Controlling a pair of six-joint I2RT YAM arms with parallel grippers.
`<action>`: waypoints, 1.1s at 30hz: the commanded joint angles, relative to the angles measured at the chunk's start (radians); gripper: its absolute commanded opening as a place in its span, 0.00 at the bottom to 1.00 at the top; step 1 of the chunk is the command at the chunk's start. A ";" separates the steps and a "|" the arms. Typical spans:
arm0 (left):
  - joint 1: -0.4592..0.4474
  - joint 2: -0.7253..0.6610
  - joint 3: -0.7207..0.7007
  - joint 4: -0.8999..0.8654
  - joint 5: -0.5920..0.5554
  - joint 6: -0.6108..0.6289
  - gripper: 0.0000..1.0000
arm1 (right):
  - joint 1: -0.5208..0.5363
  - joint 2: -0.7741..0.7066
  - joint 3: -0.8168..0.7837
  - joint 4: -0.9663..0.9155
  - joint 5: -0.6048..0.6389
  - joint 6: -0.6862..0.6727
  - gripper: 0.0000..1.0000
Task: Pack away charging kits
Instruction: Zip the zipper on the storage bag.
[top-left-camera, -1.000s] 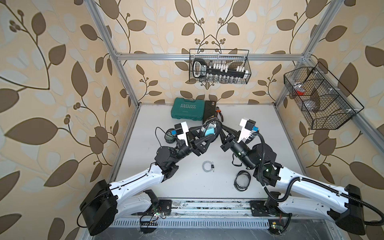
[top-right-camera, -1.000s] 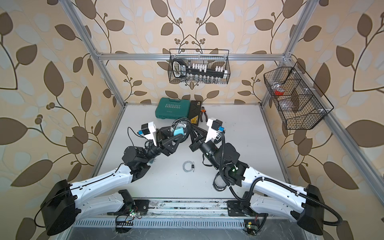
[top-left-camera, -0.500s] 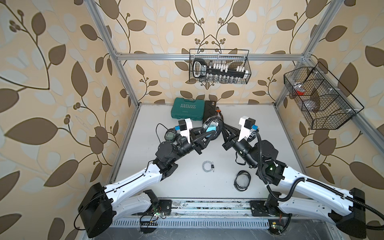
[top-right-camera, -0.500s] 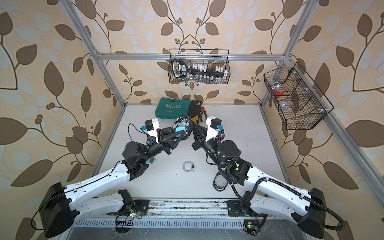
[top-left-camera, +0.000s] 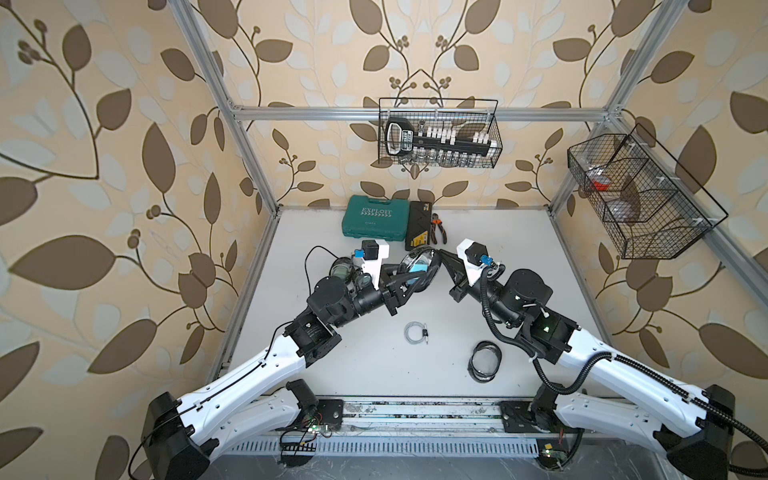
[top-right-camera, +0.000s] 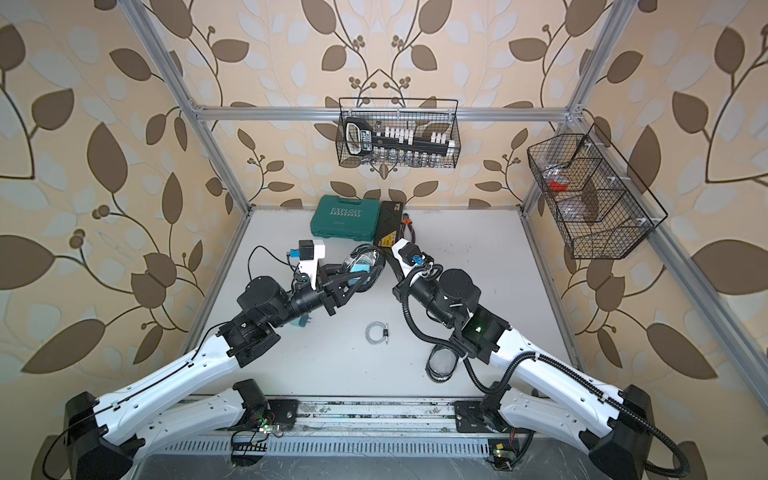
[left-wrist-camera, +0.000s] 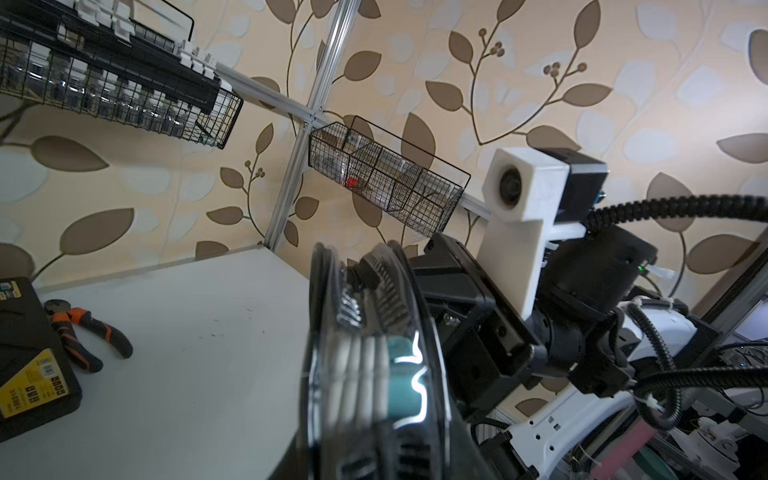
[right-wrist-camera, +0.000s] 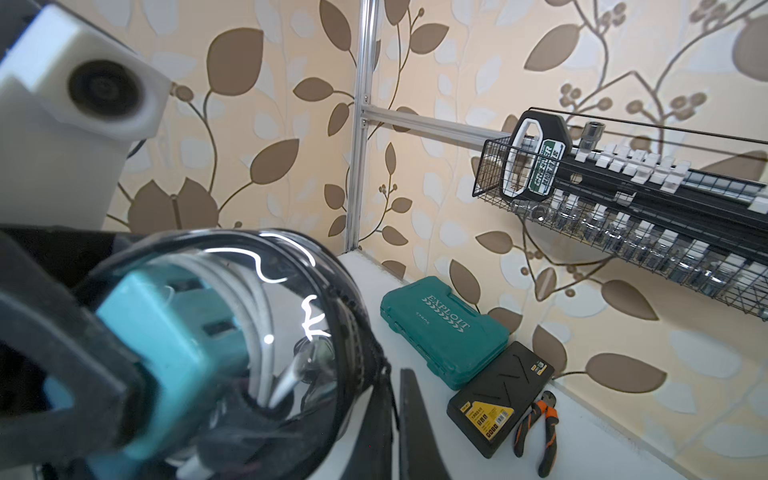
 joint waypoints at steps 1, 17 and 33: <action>-0.010 -0.033 0.051 -0.240 0.126 0.002 0.00 | -0.072 -0.013 0.013 0.112 0.063 -0.097 0.00; -0.010 0.026 0.138 -0.538 0.172 0.061 0.00 | -0.142 0.024 0.076 0.050 -0.110 -0.394 0.00; -0.011 0.176 0.209 -0.654 0.175 0.129 0.00 | -0.151 0.028 0.163 -0.106 -0.308 -0.673 0.00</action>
